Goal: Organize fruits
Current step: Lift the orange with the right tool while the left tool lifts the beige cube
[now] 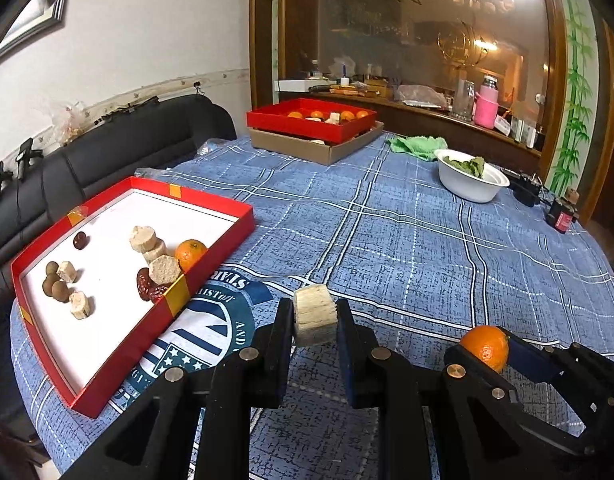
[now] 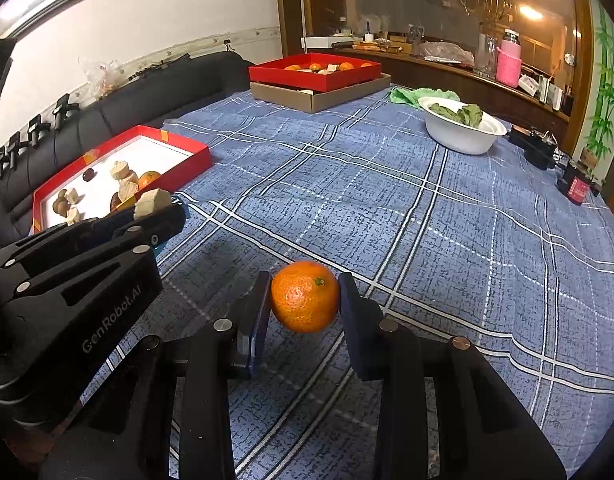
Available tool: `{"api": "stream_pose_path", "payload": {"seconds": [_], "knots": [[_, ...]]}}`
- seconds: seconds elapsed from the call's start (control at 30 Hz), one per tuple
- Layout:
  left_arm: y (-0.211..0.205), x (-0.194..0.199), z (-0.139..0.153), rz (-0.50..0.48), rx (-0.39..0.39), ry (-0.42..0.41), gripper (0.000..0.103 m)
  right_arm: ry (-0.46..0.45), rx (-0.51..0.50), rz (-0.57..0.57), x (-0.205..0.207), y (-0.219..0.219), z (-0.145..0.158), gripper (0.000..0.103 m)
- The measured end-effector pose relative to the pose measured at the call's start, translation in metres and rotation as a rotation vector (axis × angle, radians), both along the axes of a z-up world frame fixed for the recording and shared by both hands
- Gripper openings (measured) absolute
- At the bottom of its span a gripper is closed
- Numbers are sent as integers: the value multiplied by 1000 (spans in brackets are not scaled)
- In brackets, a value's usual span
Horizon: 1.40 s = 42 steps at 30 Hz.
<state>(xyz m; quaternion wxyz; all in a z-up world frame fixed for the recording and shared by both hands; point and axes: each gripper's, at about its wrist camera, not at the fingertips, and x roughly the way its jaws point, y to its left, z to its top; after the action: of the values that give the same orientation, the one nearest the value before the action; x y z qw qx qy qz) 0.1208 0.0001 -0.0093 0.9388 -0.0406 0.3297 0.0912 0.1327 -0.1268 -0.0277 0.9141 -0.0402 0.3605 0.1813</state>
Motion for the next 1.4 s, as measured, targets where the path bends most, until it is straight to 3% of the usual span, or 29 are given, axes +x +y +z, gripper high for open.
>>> {"api": "stream_pose_path", "payload": {"seconds": [1.03, 1.4], "knots": [[0, -13, 7, 48, 15, -68, 20, -37, -5, 35, -8, 5, 5, 32], [13, -11, 4, 27, -72, -63, 20, 2, -5, 39, -3, 6, -2, 32]]}}
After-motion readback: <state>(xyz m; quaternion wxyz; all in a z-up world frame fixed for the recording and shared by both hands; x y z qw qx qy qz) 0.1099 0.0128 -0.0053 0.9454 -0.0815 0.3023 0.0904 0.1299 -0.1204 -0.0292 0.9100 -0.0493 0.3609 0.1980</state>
